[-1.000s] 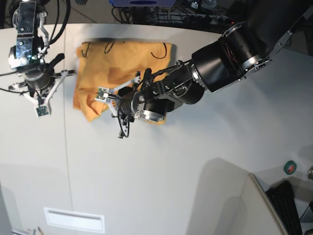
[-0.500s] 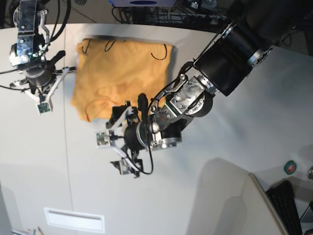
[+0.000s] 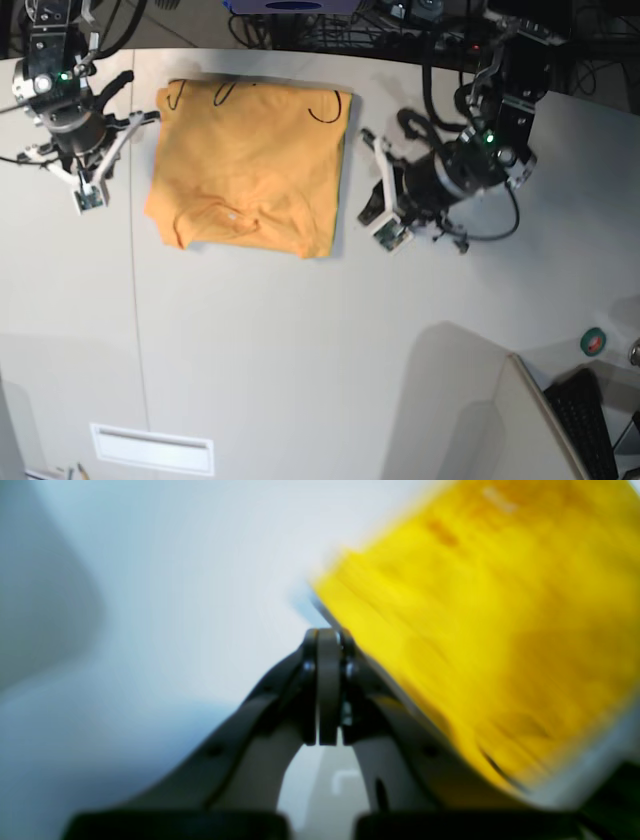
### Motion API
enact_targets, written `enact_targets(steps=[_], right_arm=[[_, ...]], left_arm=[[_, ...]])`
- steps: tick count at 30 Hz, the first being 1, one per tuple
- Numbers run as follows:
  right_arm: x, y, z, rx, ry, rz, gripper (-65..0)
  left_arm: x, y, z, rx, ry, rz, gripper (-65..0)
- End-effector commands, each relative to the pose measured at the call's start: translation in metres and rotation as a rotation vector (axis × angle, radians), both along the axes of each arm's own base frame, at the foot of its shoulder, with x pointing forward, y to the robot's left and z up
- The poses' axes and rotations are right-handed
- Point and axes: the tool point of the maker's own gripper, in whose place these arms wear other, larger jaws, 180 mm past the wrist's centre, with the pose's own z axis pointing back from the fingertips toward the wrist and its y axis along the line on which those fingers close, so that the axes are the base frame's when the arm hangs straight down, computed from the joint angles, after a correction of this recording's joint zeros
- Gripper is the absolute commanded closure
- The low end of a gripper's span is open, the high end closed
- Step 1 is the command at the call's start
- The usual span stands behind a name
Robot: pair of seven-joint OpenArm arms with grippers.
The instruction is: Layout the t-shirt on the table in an organized manner, then fold the t-shirt properly
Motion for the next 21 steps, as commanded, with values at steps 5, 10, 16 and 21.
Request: enact_targets(steps=[5,10,16,21], right_arm=[[-0.039,-0.019,-0.003,-0.045,0.062,-0.029,0.0],[-0.032,-0.011,-0.003,-0.025,0.046,0.006,0.0],[-0.059,0.01,-0.017,0.016,0.168,0.074,0.0],[-0.118,0.003,-0.035,-0.003,0.352,0.061,0.0]], left_arm=[[-0.076,0.044,-0.03,0.057,0.145,0.062,0.0],[-0.128,0.023,-0.047,-0.105,0.191,0.056,0.0],[-0.187,0.032,-0.071,-0.107,0.331,0.074,0.0],[-0.245,0.039,-0.076,-0.083,0.458,0.063,0.0]])
